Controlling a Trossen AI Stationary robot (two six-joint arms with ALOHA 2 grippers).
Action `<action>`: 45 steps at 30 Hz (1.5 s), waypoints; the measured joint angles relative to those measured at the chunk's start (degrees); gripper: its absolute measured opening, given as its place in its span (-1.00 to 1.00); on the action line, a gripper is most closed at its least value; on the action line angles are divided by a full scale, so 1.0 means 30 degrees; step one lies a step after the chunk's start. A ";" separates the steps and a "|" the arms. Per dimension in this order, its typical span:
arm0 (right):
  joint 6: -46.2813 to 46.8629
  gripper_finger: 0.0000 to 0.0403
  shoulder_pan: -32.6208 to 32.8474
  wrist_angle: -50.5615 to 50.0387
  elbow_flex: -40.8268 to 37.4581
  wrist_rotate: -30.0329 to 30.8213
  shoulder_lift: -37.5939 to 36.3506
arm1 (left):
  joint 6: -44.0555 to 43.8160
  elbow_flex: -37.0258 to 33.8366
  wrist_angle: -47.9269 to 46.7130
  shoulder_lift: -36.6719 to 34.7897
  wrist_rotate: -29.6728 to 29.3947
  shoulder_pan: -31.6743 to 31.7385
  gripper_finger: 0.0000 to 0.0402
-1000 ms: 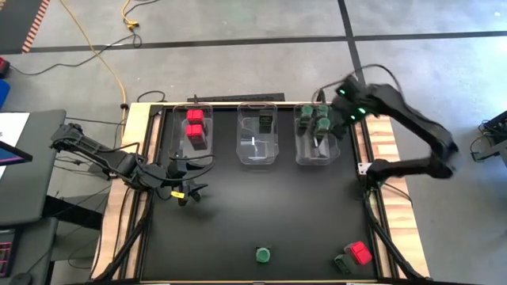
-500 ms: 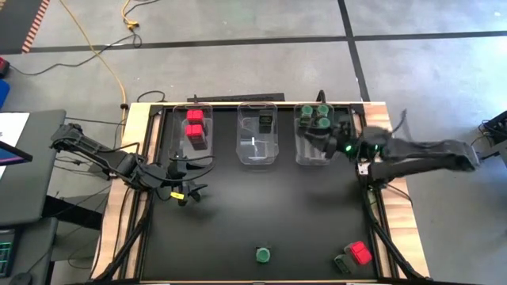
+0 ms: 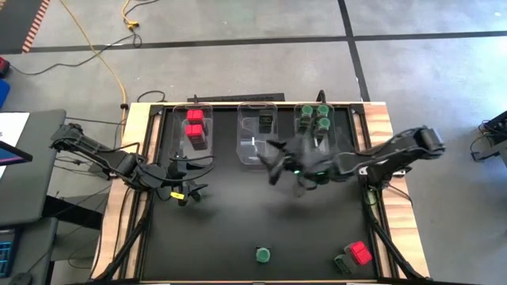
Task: Sort spices by type
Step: Put the black seasoning can into the middle transparent bin
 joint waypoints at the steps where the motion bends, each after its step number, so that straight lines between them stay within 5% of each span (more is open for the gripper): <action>1: 0.0195 0.66 0.0000 -0.2159 0.1309 -0.0011 0.0642 | 0.0000 0.0000 0.0000 0.0000 0.0000 -0.0003 0.51; 11: 1.0310 0.66 0.0204 -2.5093 1.1239 -0.2249 0.4608 | -0.2493 0.0000 -0.0036 0.0000 0.0007 -0.0007 0.51; 22: 2.0982 0.65 0.3923 -3.4212 1.0777 -0.3786 0.4697 | -1.0209 0.2354 -0.3908 0.3270 -0.2463 0.0000 0.46; 29: 2.2729 0.63 0.5246 -3.2056 0.6211 -0.3942 0.2161 | -1.5688 0.6390 -0.8732 0.7212 -0.3417 0.0088 0.45; 38: 1.9765 0.63 0.4954 -2.5343 -0.1083 -0.3931 -0.3895 | -2.3422 1.1071 -1.4209 1.1347 -0.2847 0.0153 0.45; 45: 1.9043 0.63 0.5012 -2.5181 -0.4058 -0.3938 -0.7267 | -2.9313 1.2847 -1.6547 1.4499 -0.0474 0.0153 0.45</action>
